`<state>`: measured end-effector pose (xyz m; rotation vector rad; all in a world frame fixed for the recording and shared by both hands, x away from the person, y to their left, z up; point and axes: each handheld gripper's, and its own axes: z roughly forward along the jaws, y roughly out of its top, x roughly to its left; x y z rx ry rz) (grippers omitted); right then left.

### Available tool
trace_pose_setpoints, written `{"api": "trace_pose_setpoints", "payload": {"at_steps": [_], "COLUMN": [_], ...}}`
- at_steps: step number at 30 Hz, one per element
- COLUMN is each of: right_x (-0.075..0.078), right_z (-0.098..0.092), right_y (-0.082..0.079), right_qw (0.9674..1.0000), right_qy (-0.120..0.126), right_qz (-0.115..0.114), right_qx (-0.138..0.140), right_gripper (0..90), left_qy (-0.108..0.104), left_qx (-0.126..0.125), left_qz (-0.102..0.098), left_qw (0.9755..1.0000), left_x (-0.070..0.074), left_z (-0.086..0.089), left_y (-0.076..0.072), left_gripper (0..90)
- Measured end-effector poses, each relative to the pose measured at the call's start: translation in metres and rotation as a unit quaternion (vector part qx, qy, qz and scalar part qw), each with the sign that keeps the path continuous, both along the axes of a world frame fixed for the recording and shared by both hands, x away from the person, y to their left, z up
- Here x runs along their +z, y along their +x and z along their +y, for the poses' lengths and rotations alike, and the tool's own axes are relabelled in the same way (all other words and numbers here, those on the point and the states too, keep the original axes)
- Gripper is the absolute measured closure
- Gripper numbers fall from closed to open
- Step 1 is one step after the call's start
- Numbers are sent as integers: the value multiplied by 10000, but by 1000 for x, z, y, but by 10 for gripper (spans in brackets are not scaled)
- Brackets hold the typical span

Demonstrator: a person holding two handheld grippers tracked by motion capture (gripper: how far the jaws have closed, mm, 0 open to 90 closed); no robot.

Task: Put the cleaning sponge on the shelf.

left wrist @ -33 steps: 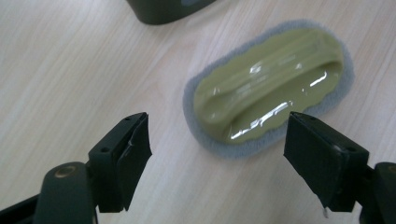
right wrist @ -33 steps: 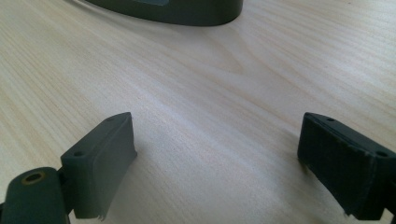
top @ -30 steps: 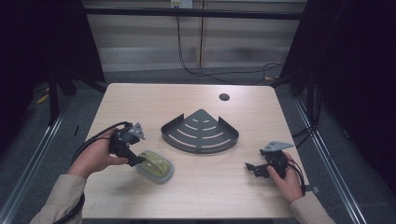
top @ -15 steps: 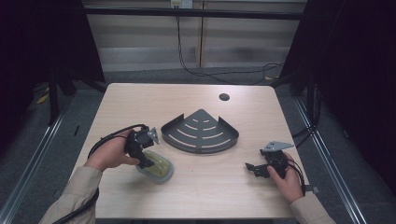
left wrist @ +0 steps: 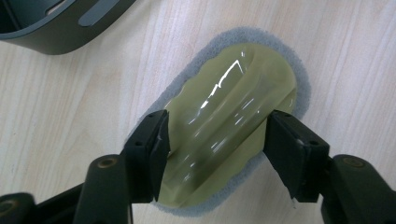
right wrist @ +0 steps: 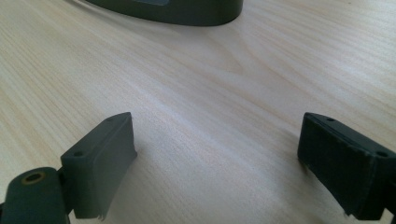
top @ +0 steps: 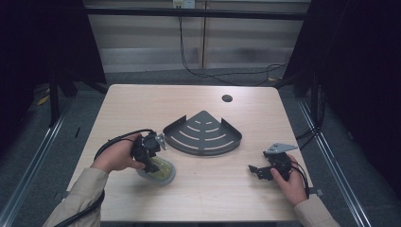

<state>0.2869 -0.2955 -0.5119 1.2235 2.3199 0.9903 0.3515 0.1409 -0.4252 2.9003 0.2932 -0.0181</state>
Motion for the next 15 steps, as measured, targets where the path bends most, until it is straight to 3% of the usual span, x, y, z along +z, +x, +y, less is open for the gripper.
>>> {"api": "trace_pose_setpoints", "payload": {"at_steps": [4, 10, 13, 15], "right_x": [0, 0, 0, 0], "right_z": [0, 0, 0, 0], "right_y": [0, 0, 0, 0], "right_qw": [10000, 10000, 10000, 10000], "right_qy": [-1, -1, 2, 11], "right_qz": [-2, -3, -1, -1], "right_qx": [2, 1, 2, 10], "right_gripper": [107, 107, 107, 107], "left_qy": [26, 118, 134, 200], "left_qx": [151, 380, 476, 719], "left_qz": [75, 406, 437, 585], "left_qw": [9999, 9984, 9978, 9955], "left_x": [0, -1, -1, 0], "left_z": [-1, 0, -1, -2], "left_y": [2, 3, 1, 0], "left_gripper": [518, 607, 664, 712]}}
